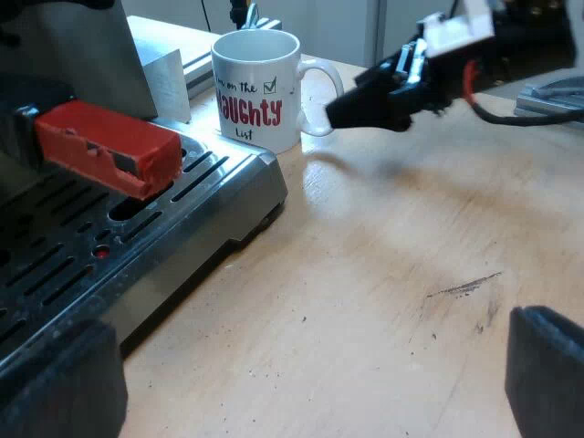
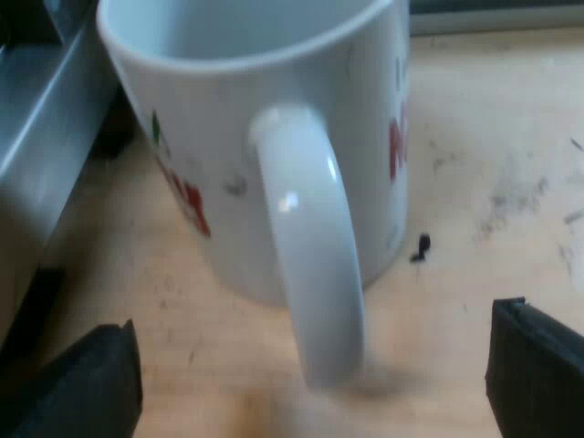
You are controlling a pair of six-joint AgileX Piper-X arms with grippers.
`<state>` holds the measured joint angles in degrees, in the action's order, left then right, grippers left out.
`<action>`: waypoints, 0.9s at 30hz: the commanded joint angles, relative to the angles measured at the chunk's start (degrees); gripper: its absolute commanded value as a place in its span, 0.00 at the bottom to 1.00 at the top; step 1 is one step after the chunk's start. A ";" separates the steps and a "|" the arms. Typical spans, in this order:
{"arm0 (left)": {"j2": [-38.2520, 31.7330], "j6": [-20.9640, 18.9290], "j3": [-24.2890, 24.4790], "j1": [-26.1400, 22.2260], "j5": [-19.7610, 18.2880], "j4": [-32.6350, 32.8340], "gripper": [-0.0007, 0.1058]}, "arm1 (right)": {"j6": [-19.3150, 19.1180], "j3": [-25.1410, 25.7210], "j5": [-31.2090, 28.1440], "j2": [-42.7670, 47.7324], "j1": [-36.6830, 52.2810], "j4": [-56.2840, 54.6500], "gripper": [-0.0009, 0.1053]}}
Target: Place mug into machine
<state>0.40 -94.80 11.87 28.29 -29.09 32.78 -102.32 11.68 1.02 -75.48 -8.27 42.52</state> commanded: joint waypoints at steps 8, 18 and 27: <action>0.04 0.15 0.06 0.21 -0.74 -1.02 0.80 | -0.24 6.44 0.55 -7.88 -0.05 2.23 0.72; 0.04 0.16 0.06 0.21 -0.74 -1.02 0.80 | -0.84 6.69 5.88 -5.70 -0.05 0.37 0.01; 0.04 0.42 0.16 0.21 2.56 -0.93 0.80 | -1.44 6.69 4.73 9.91 -0.05 -16.78 0.01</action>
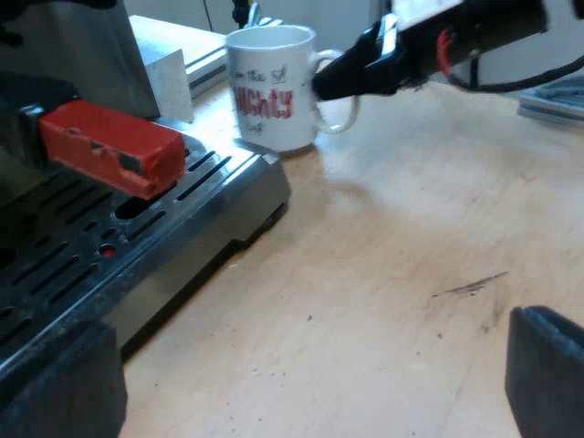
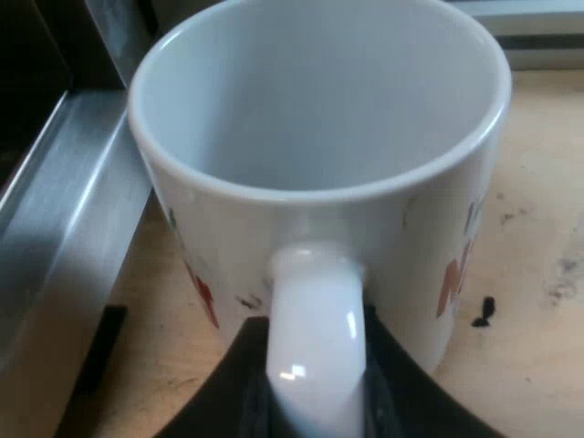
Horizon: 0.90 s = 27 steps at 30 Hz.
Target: Place mug into machine
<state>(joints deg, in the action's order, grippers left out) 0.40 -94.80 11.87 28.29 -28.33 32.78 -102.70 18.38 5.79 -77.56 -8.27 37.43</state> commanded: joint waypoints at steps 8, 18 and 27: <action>0.11 0.42 -1.41 0.21 14.62 -1.22 0.80 | -2.67 -0.01 0.75 40.38 -2.40 -39.02 0.01; 0.18 0.42 -7.01 0.21 17.51 -12.99 0.80 | 0.39 2.74 -10.10 56.97 -22.00 -53.50 0.01; 0.18 -0.07 -9.64 0.21 17.51 -20.25 0.80 | 4.61 3.24 -25.34 49.52 -41.96 -48.39 0.01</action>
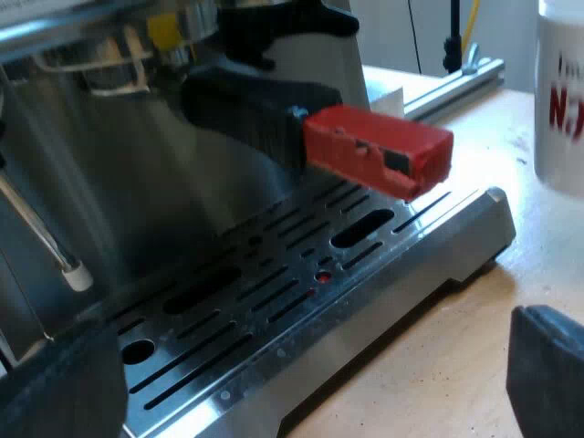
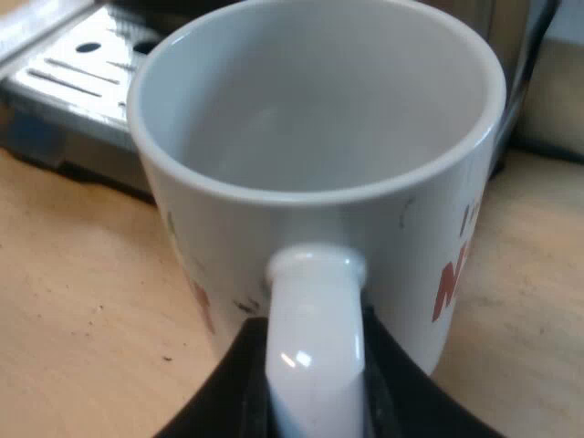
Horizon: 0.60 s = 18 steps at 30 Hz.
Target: Place mug into machine
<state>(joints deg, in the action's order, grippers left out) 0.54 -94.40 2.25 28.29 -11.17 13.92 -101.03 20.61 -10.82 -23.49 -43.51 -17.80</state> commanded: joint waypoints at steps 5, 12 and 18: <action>0.04 -0.46 -0.02 0.21 0.35 -1.54 0.80 | 3.51 1.00 -12.10 -14.57 -10.98 17.80 0.01; 0.04 -0.69 -0.02 0.21 0.23 -1.88 0.80 | 3.49 4.98 -12.15 -30.18 -11.04 30.15 0.01; 0.04 -0.87 -0.02 0.21 -0.08 -1.88 0.80 | 3.49 10.01 -10.87 -41.72 -11.04 37.15 0.01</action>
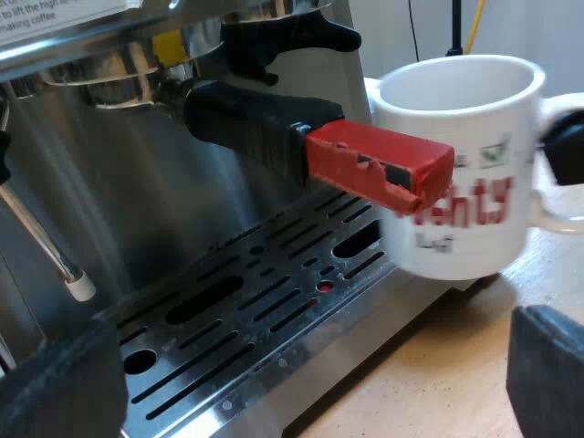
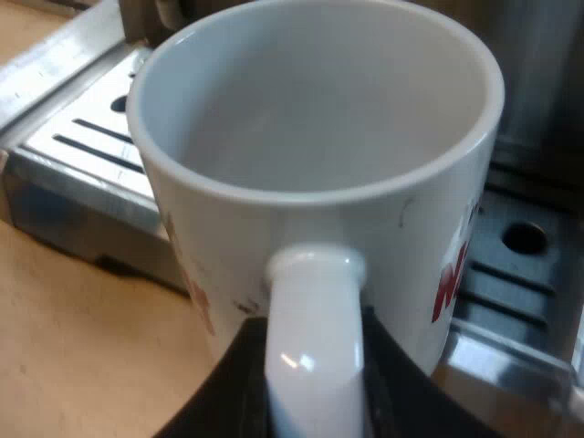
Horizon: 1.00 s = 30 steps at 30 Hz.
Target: Place mug into machine
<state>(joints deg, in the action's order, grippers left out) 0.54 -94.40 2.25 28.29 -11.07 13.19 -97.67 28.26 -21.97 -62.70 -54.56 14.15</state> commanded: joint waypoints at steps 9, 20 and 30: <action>0.04 -1.82 -0.02 0.21 -0.29 -1.15 0.80 | 0.14 9.05 0.27 -15.75 0.41 12.54 0.01; 0.04 -1.99 -0.02 0.21 -0.29 -1.15 0.80 | 0.14 16.07 -0.10 -24.06 1.72 12.73 0.01; 0.04 -2.14 -0.02 0.21 -0.29 -1.15 0.80 | 0.14 16.43 -0.10 -24.50 1.72 12.65 0.07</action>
<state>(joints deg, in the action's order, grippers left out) 0.54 -95.64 2.25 28.29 -11.18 13.19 -97.67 43.68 -21.83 -87.87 -53.03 23.90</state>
